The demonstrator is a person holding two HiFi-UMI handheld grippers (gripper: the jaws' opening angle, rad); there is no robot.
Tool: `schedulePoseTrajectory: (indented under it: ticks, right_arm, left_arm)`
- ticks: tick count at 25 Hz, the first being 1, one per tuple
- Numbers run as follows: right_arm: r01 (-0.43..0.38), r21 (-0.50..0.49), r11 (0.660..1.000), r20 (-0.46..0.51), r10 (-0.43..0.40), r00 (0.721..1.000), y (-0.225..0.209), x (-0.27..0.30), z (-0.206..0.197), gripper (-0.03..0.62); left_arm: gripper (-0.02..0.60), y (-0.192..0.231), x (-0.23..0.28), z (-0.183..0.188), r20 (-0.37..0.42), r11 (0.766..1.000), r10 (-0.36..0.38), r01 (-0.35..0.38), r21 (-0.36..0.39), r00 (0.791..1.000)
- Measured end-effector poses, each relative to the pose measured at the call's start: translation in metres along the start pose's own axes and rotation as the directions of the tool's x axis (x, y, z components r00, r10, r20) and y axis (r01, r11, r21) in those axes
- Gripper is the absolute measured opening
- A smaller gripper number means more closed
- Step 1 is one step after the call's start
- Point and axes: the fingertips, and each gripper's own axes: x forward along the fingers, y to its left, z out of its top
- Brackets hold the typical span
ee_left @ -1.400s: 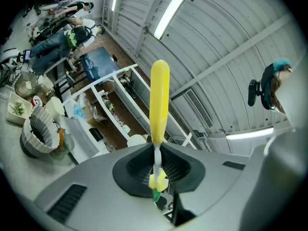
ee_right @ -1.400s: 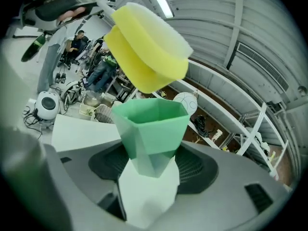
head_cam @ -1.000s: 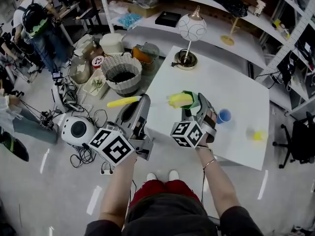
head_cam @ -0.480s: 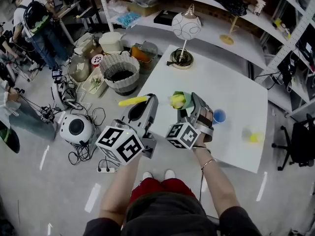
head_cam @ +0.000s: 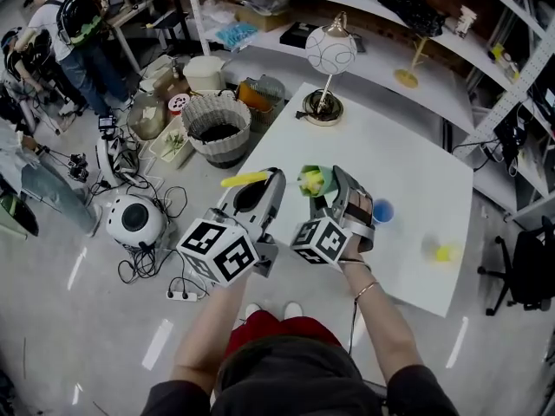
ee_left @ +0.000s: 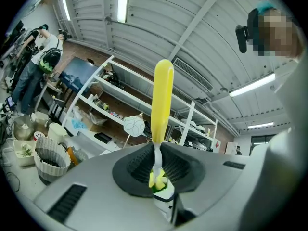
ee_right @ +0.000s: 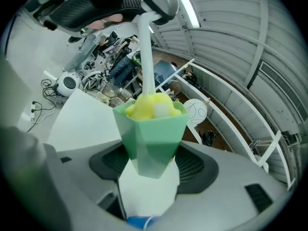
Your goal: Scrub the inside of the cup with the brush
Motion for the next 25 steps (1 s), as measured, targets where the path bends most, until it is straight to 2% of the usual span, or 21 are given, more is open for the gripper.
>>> schedulePoseTrajectory:
  ticks: [4,6,7,9,11,15,17,18,19,20,22,24,25]
  right_arm:
    - [-0.040,-0.019,0.999,0.024,0.040,0.999,0.002,0.000,-0.002,0.310]
    - [-0.091,-0.023,0.996,0.039,0.092,0.995,0.009,-0.001,-0.003,0.310]
    - [-0.123,-0.025,0.992,0.051,0.124,0.991,0.014,-0.002,-0.002,0.310]
    - [-0.185,-0.030,0.982,0.078,0.187,0.979,0.022,-0.005,0.002,0.310]
    - [-0.241,-0.013,0.970,0.099,0.241,0.965,0.027,-0.007,0.004,0.308]
    - [-0.309,0.023,0.951,0.116,0.305,0.945,0.028,-0.009,0.002,0.310]
    - [-0.311,0.003,0.950,0.115,0.309,0.944,0.027,-0.011,0.001,0.310]
    - [-0.302,-0.005,0.953,0.112,0.300,0.947,0.026,-0.011,0.001,0.310]
    - [-0.285,-0.007,0.959,0.107,0.284,0.953,0.024,-0.011,0.001,0.310]
    - [-0.262,-0.006,0.965,0.097,0.261,0.960,0.022,-0.011,0.000,0.310]
    - [-0.210,-0.007,0.978,0.068,0.210,0.975,0.016,-0.008,-0.003,0.310]
    - [-0.166,-0.022,0.986,0.036,0.167,0.985,0.013,-0.005,-0.008,0.308]
    - [-0.147,-0.033,0.989,0.023,0.148,0.989,0.012,-0.004,-0.010,0.310]
  left_arm:
    - [0.043,-0.007,0.000,-0.004,-0.016,0.995,-0.079,0.080,0.053,0.997]
    - [0.043,-0.010,-0.001,-0.005,-0.040,0.984,-0.133,0.136,0.118,0.990]
    - [0.041,-0.011,-0.001,-0.005,-0.059,0.971,-0.162,0.170,0.170,0.985]
    - [0.041,-0.016,-0.002,-0.006,-0.107,0.926,-0.229,0.251,0.282,0.967]
    - [0.041,-0.022,-0.003,-0.007,-0.157,0.871,-0.299,0.336,0.359,0.941]
    - [0.041,-0.030,-0.002,-0.011,-0.252,0.765,-0.410,0.481,0.428,0.877]
    - [0.041,-0.030,0.000,-0.010,-0.288,0.733,-0.438,0.523,0.434,0.852]
    - [0.041,-0.029,0.001,-0.009,-0.294,0.732,-0.439,0.528,0.431,0.849]
    - [0.041,-0.027,0.003,-0.006,-0.290,0.742,-0.432,0.519,0.424,0.854]
    - [0.041,-0.024,0.006,-0.004,-0.275,0.763,-0.420,0.500,0.410,0.865]
    - [0.042,-0.018,0.011,-0.002,-0.223,0.829,-0.374,0.432,0.355,0.900]
    - [0.043,-0.007,0.015,-0.004,-0.164,0.904,-0.305,0.340,0.261,0.938]
    - [0.043,-0.002,0.016,-0.006,-0.137,0.933,-0.271,0.295,0.206,0.953]
